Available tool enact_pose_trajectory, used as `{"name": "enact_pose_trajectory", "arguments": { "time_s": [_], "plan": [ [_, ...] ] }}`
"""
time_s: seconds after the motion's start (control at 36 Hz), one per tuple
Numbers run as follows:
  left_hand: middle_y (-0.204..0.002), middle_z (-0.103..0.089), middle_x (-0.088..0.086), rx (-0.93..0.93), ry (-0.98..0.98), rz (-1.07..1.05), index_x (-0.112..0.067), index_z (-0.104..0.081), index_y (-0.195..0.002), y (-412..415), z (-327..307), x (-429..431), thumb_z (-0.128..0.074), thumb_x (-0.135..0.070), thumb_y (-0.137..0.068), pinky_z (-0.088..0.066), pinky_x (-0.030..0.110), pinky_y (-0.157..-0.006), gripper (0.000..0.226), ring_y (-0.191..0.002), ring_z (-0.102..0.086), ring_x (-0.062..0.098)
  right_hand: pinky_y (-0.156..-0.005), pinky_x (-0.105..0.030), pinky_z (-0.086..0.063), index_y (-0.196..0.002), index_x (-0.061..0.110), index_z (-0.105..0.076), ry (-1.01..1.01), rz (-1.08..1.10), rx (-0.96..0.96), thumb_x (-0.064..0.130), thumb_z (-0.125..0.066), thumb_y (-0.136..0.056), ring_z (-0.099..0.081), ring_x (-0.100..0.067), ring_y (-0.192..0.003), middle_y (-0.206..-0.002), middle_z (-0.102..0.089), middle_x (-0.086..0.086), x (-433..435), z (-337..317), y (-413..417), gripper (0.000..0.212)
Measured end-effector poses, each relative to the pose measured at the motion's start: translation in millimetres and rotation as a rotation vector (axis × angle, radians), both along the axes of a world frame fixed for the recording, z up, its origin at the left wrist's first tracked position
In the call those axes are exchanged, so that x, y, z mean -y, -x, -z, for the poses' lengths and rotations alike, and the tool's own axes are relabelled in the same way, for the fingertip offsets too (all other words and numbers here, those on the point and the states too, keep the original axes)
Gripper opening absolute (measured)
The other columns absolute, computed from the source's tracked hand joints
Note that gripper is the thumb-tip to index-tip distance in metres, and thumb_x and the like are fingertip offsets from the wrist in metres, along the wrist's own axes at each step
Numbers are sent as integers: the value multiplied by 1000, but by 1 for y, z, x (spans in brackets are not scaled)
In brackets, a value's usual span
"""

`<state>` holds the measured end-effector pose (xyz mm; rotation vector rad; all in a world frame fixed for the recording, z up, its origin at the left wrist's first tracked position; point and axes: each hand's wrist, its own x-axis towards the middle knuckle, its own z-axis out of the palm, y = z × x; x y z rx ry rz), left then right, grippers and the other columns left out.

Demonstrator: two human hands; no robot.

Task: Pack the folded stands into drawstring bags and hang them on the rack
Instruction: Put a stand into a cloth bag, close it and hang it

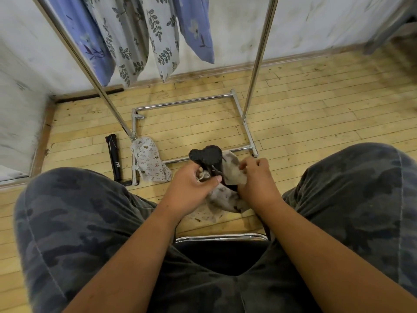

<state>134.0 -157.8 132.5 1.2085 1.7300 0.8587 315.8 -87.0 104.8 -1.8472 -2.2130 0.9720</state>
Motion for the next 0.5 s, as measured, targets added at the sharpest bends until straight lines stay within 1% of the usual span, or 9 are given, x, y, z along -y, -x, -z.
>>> {"name": "enact_pose_trajectory", "arguments": {
  "time_s": [0.06,0.11,0.19,0.22,0.28,0.33,0.42,0.44,0.5],
  "plan": [
    [-108,-70,-19,-25,3,-12,-36,-72,-109,2,3,-1,-73,-38,-93,-50,29,-85,17,-105,-64,3,-80,-32,-56,-129,19,-47,25,47,38,-1,-71,-88,-51,-21,-86,-131,-35,-10,-2,2,-2,52],
    [-102,-71,-17,-50,1,13,-35,-72,-107,3,3,-2,-72,-38,-94,-46,25,-77,13,-98,-65,3,-85,-36,-58,-133,16,-46,45,68,79,3,-68,-92,-51,-22,-89,-131,-41,-13,-3,3,-3,48],
    [-86,-67,-21,-80,9,50,-36,-71,-95,1,1,-2,-71,-33,-96,-38,12,-63,3,-80,-60,-6,-80,-39,-59,-127,13,-47,56,82,95,7,-62,-96,-57,-24,-89,-114,-58,-13,-4,4,-2,35],
    [-82,-65,-24,-84,2,59,-37,-69,-92,0,1,-2,-71,-32,-96,-36,9,-61,7,-77,-59,-8,-76,-40,-59,-125,14,-46,57,94,80,7,-61,-97,-60,-26,-88,-106,-59,-12,-4,3,-2,32],
    [-89,-67,-24,-82,1,72,-38,-70,-98,1,1,-2,-71,-33,-97,-39,11,-66,5,-85,-61,-8,-61,-33,-53,-124,15,-46,32,123,7,8,-60,-99,-60,-23,-79,-94,-59,-6,-5,3,-2,29],
    [-94,-67,-22,-99,5,93,-38,-70,-101,2,1,-2,-70,-34,-97,-39,15,-69,6,-88,-61,-6,-51,-22,-41,-127,16,-49,-3,148,-88,13,-59,-102,-58,-16,-73,-93,-65,-6,-6,2,-3,27],
    [-108,-67,-19,-133,-1,155,-36,-70,-110,1,2,-1,-69,-33,-97,-42,14,-80,14,-101,-60,-4,-52,-19,-42,-131,20,-54,-65,140,-206,17,-58,-104,-60,-8,-71,-94,-68,-3,-6,0,-1,27],
    [-114,-67,-17,-148,2,177,-35,-69,-115,0,3,-1,-68,-33,-97,-42,13,-84,19,-105,-59,-2,-54,-18,-44,-130,22,-56,-75,135,-241,17,-58,-104,-62,-9,-74,-96,-67,-1,-5,-3,0,27],
    [-116,-65,-18,-174,13,213,-34,-69,-119,-3,4,-1,-69,-31,-96,-39,7,-85,23,-106,-57,-5,-59,-16,-45,-128,25,-58,-98,117,-289,17,-57,-104,-64,-12,-82,-101,-65,3,-2,-8,2,25]
  ]
}}
